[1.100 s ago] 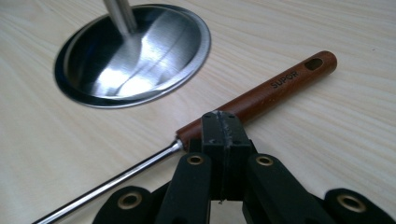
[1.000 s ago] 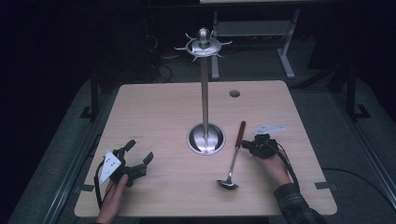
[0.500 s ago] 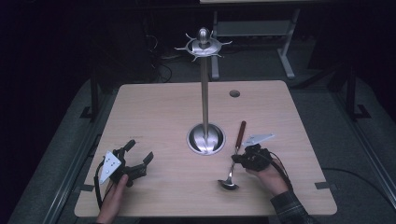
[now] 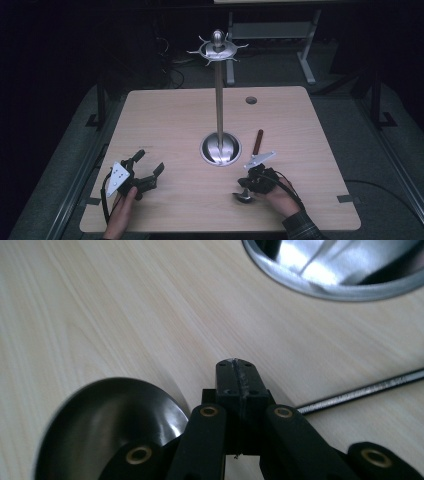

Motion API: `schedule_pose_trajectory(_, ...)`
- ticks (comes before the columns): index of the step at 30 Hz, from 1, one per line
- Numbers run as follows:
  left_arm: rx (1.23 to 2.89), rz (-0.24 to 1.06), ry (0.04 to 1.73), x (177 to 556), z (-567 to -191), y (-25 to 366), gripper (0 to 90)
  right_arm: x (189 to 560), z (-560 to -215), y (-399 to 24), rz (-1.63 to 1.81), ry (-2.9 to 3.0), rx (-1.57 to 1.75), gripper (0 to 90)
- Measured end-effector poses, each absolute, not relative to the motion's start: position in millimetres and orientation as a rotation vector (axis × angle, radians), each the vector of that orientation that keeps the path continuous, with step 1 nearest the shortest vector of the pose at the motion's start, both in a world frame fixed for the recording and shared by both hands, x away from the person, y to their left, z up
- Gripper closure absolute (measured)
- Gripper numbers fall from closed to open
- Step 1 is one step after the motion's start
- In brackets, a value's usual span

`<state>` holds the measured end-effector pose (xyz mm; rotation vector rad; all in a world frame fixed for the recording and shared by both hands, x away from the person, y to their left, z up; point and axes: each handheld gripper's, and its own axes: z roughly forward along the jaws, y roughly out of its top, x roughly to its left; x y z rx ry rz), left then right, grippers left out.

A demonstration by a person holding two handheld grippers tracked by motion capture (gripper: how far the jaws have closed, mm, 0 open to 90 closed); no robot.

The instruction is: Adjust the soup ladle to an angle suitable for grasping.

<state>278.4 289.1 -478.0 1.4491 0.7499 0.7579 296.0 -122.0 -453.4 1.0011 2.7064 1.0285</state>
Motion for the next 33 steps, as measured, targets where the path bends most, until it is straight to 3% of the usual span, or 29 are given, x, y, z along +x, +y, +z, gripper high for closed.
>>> schedule_pose_trajectory(17, 1.447, 0.756, 0.749, 278, -478, 289, 12.5, 289, -458, -128, 0.95, 2.727, 1.017, 89.6)
schedule_pose_trajectory(33, 1.446, 0.755, 0.745, 278, -478, 289, 12.5, 276, -455, -171, 0.907, 2.673, 1.144, 89.6)
